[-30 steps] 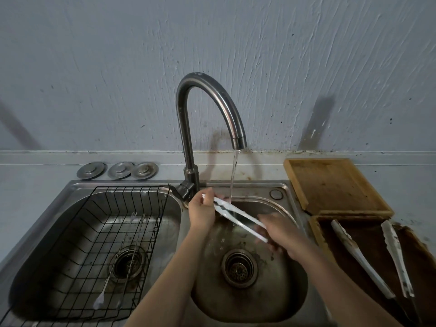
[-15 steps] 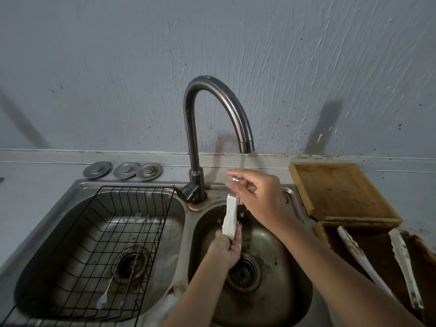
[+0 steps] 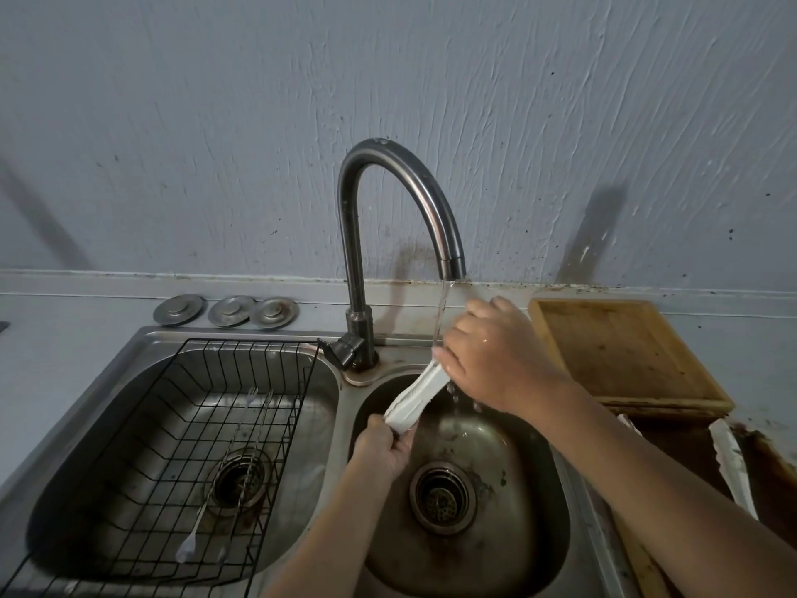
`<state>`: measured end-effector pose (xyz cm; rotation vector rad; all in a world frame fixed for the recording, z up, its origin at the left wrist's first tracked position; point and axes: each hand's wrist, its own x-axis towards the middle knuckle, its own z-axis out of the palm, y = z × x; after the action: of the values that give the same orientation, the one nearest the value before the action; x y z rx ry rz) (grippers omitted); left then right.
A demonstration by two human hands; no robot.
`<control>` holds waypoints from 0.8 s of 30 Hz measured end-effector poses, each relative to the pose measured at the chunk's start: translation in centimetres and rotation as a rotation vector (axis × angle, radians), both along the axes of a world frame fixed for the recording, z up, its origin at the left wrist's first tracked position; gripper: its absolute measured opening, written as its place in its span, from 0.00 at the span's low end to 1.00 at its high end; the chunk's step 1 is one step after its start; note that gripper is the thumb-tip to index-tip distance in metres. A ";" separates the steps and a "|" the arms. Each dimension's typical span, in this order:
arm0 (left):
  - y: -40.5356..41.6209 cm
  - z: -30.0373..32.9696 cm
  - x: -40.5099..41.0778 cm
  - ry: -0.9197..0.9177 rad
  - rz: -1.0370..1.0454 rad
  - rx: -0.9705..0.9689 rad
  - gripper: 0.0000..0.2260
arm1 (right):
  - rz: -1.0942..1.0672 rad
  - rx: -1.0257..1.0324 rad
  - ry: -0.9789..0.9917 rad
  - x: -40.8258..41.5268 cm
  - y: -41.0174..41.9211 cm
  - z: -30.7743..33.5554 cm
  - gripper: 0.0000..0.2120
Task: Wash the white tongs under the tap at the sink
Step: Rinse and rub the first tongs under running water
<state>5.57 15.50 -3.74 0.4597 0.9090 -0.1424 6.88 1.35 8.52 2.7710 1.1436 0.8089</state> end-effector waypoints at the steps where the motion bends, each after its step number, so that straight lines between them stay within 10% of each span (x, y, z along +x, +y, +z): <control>1: 0.4 -0.1 0.3 0.002 -0.032 0.086 0.17 | -0.047 -0.110 0.024 -0.3 0.1 -0.2 0.27; 8: 2.4 1.3 0.2 -0.050 -0.129 0.474 0.10 | -0.187 -0.276 0.298 -1.1 1.4 -5.0 0.25; 16: 7.3 3.8 1.2 -0.074 -0.245 0.785 0.13 | -0.277 0.756 1.278 -3.1 1.5 -8.3 0.24; 24: 7.1 2.7 3.6 -0.238 -0.353 1.325 0.15 | -0.135 1.120 1.482 -4.6 1.3 -8.6 0.25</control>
<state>9.14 22.61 -1.05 1.8264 0.5731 0.2242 2.33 2.63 -0.04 4.2953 0.3182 -1.4004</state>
